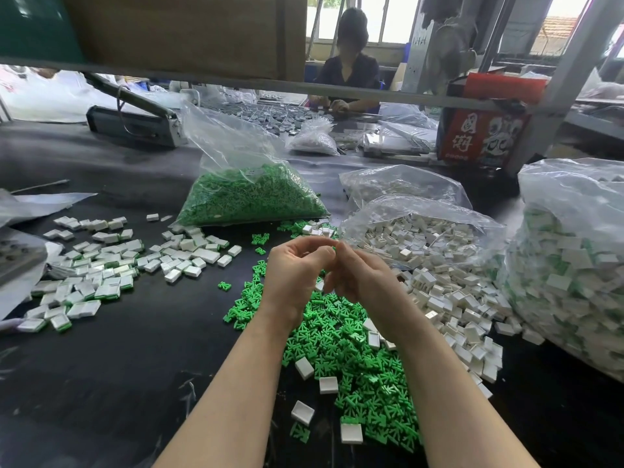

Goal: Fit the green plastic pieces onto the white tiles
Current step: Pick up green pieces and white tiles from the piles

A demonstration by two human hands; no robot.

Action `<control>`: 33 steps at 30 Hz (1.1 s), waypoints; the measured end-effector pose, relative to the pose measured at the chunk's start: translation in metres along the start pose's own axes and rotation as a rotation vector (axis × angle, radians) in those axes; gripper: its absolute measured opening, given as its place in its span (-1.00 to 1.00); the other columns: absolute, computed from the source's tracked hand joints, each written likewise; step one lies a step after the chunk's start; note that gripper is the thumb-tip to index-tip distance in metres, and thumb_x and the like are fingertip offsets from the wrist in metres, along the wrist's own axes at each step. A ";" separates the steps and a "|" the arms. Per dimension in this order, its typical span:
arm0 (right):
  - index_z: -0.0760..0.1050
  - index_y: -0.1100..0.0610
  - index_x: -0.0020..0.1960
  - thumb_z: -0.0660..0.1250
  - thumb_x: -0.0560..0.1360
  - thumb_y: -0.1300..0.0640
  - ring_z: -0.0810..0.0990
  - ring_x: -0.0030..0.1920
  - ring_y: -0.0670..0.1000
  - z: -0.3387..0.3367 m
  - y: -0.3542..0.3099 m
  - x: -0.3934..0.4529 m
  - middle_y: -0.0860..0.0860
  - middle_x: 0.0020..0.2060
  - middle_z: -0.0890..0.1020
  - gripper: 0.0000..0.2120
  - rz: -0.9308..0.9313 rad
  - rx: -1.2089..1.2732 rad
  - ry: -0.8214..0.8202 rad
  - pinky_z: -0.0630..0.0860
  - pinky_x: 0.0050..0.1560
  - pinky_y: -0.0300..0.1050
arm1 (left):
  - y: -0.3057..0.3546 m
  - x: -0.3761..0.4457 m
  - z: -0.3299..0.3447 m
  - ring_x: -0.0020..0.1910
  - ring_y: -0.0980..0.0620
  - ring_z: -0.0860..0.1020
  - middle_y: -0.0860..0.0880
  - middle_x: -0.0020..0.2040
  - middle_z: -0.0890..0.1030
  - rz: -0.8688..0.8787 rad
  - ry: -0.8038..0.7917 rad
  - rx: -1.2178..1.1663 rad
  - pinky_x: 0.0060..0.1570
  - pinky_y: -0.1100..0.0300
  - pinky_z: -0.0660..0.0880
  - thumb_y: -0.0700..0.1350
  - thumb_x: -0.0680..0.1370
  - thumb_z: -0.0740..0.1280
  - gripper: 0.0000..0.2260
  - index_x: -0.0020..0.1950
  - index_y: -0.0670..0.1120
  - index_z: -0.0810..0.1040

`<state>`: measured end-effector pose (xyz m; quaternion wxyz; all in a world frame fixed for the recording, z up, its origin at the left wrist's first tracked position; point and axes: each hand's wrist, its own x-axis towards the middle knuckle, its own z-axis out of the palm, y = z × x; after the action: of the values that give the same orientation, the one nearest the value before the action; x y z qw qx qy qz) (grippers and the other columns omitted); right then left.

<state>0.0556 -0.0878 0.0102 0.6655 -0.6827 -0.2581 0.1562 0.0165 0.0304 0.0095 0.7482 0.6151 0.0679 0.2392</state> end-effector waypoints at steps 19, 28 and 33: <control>0.57 0.26 0.00 0.07 0.68 -0.01 0.48 -0.31 0.04 0.002 -0.002 -0.002 0.10 -0.34 0.58 -0.58 -0.008 0.057 -0.046 0.36 -0.32 -0.23 | -0.002 0.000 0.003 -0.53 -0.02 0.45 -0.10 -0.46 0.57 -0.026 -0.037 -0.099 -0.57 0.25 0.35 -0.23 0.39 0.35 -0.88 -0.17 -0.15 0.69; 0.56 0.32 0.03 0.10 0.66 -0.04 0.51 -0.32 -0.01 0.001 -0.001 -0.001 0.08 -0.34 0.59 -0.55 0.000 0.079 -0.052 0.38 -0.33 -0.24 | -0.004 0.002 0.002 -0.52 0.01 0.47 -0.07 -0.46 0.58 -0.036 -0.047 -0.096 -0.56 0.25 0.37 -0.19 0.34 0.35 -0.84 -0.16 -0.16 0.69; 0.51 0.38 0.10 0.10 0.66 -0.04 0.48 -0.28 0.07 0.000 0.000 -0.002 0.14 -0.30 0.57 -0.52 0.003 0.065 -0.058 0.36 -0.30 -0.18 | -0.005 0.002 0.002 -0.54 0.02 0.47 -0.04 -0.49 0.55 -0.039 -0.046 -0.086 -0.58 0.26 0.36 -0.19 0.34 0.34 -0.85 -0.17 -0.19 0.67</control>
<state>0.0541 -0.0889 0.0102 0.6795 -0.6562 -0.2710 0.1850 0.0202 0.0284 0.0061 0.7799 0.5863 0.0524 0.2129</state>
